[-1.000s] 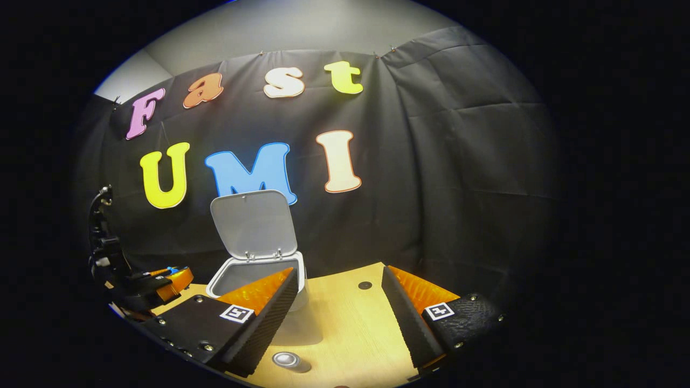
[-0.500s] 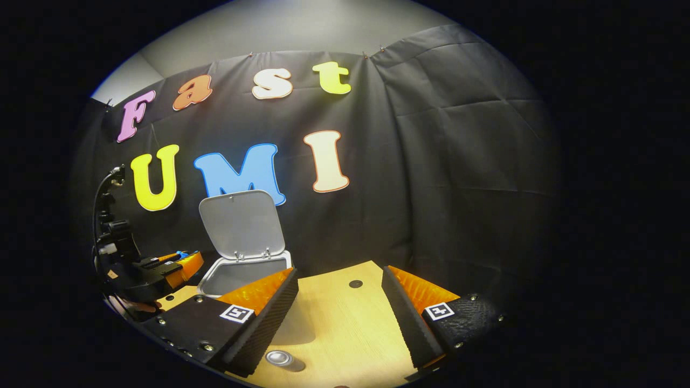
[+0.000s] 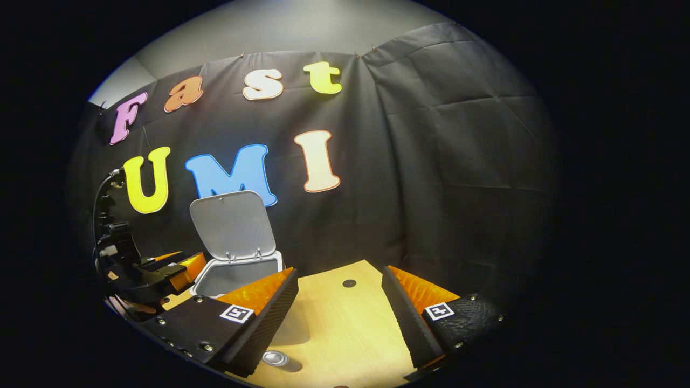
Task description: Press the lid of the desktop garbage bin to open it, pick up the crumpled paper on the desktop and throw it into the bin, then pick up the pop can on the desktop and drop it into the bin, and finally close the garbage bin lid.
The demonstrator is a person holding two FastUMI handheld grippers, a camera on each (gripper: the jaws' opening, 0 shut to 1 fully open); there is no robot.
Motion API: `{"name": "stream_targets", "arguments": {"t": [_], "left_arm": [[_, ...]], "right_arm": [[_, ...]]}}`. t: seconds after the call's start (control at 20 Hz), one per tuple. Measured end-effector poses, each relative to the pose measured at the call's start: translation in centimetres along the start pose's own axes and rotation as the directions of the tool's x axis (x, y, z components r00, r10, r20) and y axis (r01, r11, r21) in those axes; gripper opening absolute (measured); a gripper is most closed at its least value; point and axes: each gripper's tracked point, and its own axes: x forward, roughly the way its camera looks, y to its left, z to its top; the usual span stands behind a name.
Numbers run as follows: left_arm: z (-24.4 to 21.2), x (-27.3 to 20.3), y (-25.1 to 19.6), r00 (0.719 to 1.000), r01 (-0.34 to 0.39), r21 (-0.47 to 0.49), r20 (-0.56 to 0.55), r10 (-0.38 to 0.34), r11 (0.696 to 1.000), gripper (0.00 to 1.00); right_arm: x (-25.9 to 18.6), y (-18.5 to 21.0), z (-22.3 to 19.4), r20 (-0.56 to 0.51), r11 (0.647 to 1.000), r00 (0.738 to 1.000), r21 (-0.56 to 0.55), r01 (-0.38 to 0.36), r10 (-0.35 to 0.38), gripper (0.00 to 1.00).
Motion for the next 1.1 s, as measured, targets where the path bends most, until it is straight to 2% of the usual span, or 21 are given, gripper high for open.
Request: {"name": "stream_targets", "arguments": {"t": [0.05, 0.1, 0.25, 0.35, 0.5, 0.55, 0.65, 0.7, 1.1], "left_arm": [[0.0, -0.1, 0.2, 1.0, -0.004, 0.001, 0.001, 0.004, 1.0, 0.72], [0.2, -0.3, 0.4, 1.0, -0.007, 0.003, 0.002, 0.007, 1.0, 0.82], [0.2, -0.9, 1.1, 1.0, -0.021, 0.001, 0.001, 0.021, 1.0, 0.84], [0.2, -1.7, 1.5, 0.999, -0.032, -0.005, -0.004, 0.032, 0.999, 0.94], [0.3, -2.8, 2.6, 0.998, -0.057, -0.013, -0.005, 0.057, 0.998, 1.0], [0.3, -3.2, 3.0, 0.998, -0.065, -0.014, -0.005, 0.065, 0.998, 0.93], [0.3, -3.9, 3.6, 0.997, -0.082, -0.015, -0.006, 0.082, 0.997, 0.93], [0.4, -4.2, 4.0, 0.996, -0.092, -0.015, -0.006, 0.092, 0.996, 1.0], [0.4, -7.0, 6.8, 0.986, -0.164, -0.025, -0.013, 0.164, 0.986, 1.0]], "right_arm": [[0.0, 0.3, -0.2, -0.003, 1.0, 1.0, -0.002, -0.005, 0.005, 0.99], [0.1, 0.5, -0.4, -0.008, 1.0, 1.0, -0.004, -0.012, 0.012, 0.99], [0.5, 1.5, -1.3, -0.026, 0.999, 0.999, -0.013, -0.039, 0.039, 1.0], [0.7, 2.3, -2.0, -0.041, 0.998, 0.997, -0.019, -0.063, 0.063, 0.99], [1.1, 3.6, -3.3, -0.073, 0.994, 0.992, -0.024, -0.104, 0.102, 1.0], [1.2, 4.0, -3.8, -0.084, 0.993, 0.99, -0.026, -0.118, 0.115, 1.0], [1.5, 4.8, -4.8, -0.108, 0.989, 0.984, -0.033, -0.144, 0.14, 1.0], [1.5, 5.2, -5.3, -0.119, 0.987, 0.981, -0.038, -0.157, 0.152, 1.0], [2.2, 8.4, -9.4, -0.212, 0.963, 0.948, -0.076, -0.259, 0.238, 1.0]]}}
